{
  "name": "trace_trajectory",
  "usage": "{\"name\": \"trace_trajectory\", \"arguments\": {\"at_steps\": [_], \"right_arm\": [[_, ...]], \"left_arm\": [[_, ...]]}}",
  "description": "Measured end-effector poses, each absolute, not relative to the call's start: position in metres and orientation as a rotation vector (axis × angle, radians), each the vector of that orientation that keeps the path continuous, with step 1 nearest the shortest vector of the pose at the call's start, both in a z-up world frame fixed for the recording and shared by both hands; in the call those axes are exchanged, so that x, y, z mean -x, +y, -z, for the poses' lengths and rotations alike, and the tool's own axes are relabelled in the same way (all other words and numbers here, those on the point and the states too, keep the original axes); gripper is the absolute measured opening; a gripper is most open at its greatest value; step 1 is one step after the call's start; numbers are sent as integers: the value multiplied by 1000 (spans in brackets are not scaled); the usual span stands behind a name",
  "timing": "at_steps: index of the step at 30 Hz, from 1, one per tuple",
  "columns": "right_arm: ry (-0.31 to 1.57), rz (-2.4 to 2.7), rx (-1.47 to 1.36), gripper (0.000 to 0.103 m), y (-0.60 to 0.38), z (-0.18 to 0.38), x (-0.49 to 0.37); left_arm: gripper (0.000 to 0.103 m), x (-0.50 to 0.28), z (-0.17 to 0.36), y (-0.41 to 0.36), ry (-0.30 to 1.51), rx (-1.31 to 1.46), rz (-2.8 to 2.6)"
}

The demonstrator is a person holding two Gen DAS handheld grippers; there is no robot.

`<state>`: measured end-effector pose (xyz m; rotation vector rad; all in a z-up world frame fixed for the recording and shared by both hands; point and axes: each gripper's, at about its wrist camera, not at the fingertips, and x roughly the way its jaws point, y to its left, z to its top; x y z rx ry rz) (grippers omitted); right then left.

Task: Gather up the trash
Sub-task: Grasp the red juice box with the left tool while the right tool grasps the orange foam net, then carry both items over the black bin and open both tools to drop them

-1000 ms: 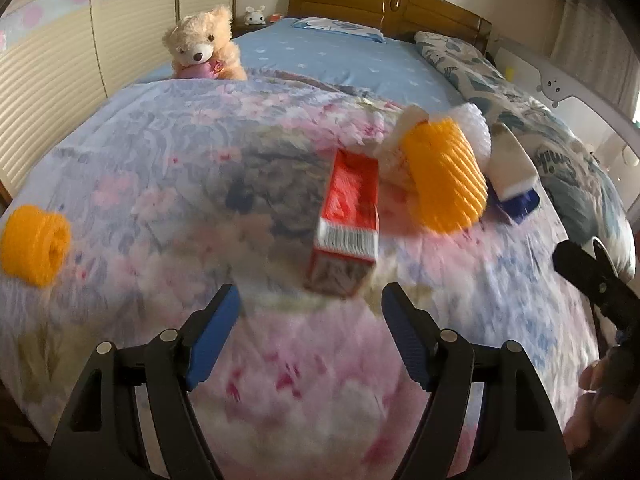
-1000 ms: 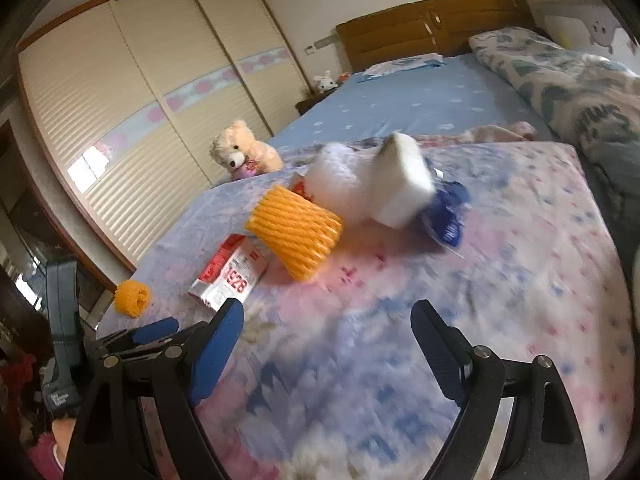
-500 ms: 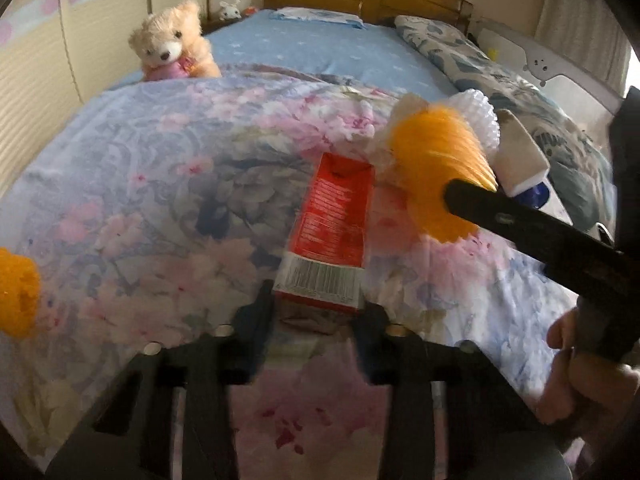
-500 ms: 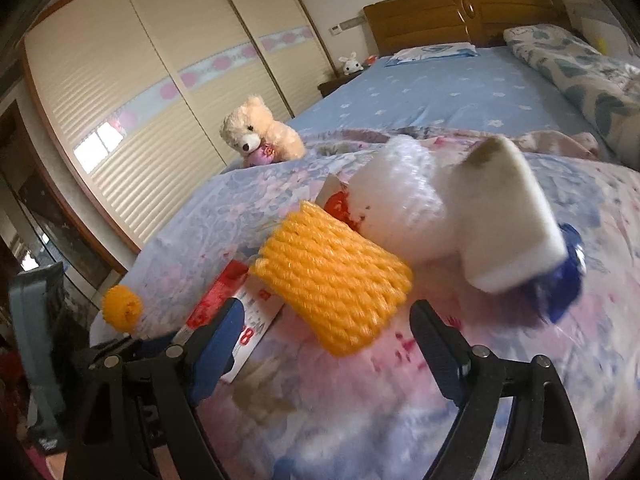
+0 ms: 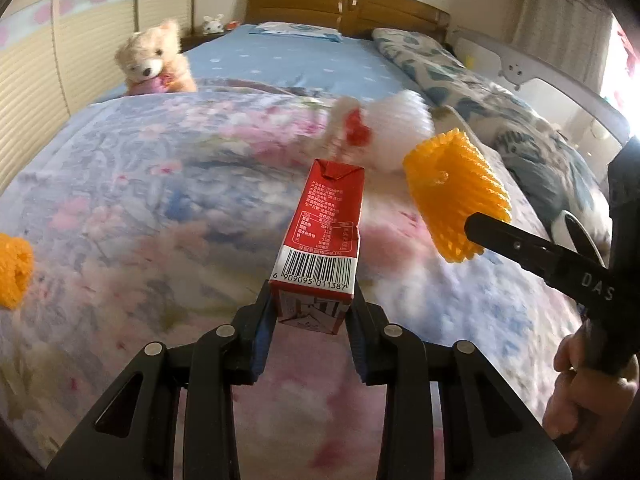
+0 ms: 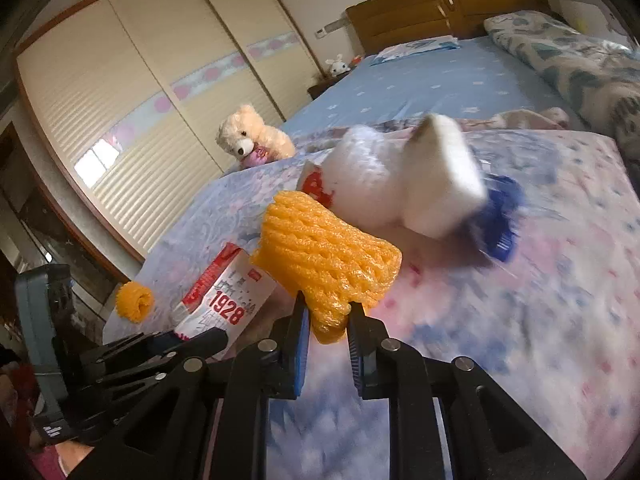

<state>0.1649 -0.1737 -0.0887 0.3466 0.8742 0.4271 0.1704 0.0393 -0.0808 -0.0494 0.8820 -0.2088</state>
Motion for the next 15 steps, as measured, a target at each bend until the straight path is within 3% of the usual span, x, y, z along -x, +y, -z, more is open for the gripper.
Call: {"name": "trace_trajectory", "arguments": {"at_steps": [15], "right_arm": [[843,-270,-389,17,-246,73,-93]], "left_arm": [[31,-132,72,-40,874,-24,378]]}}
